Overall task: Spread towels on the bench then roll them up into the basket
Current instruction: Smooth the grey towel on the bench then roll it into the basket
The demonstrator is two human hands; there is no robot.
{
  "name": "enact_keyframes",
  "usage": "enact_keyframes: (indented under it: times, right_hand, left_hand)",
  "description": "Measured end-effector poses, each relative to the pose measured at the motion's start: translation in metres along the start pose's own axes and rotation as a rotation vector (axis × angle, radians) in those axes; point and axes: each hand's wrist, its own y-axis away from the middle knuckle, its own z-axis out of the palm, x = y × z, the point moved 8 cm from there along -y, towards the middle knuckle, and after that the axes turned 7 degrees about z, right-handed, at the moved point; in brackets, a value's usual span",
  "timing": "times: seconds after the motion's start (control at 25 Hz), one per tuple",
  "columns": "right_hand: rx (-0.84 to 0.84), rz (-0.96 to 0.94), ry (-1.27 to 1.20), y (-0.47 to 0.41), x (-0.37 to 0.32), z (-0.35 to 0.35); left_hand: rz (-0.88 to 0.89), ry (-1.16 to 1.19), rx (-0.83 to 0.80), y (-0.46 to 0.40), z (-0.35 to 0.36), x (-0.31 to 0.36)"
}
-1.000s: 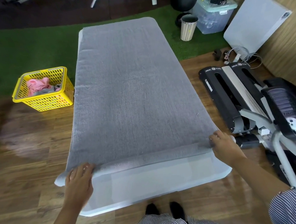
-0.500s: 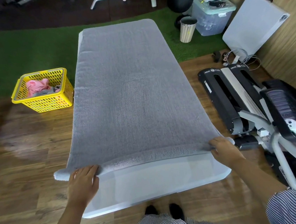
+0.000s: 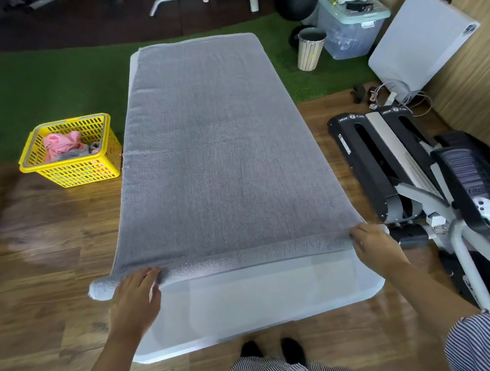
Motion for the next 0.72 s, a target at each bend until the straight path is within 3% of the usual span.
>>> enact_keyframes:
  times: [0.16, 0.44, 0.52, 0.72]
  right_hand:
    - [-0.09, 0.014, 0.009, 0.001, 0.001, 0.008]
    - [-0.01, -0.034, 0.092, 0.005, -0.01, -0.002]
    - [-0.047, 0.015, 0.088, 0.002, -0.007, -0.001]
    - [0.039, 0.078, 0.079, -0.005, -0.001, -0.003]
  left_hand:
    - [-0.01, 0.01, -0.076, -0.002, 0.007, -0.003]
    - [0.042, -0.101, -0.135, 0.002, 0.004, -0.002]
    - [0.057, -0.109, -0.132, 0.003, 0.002, -0.003]
    - [0.006, -0.076, -0.039, -0.003, -0.009, 0.001]
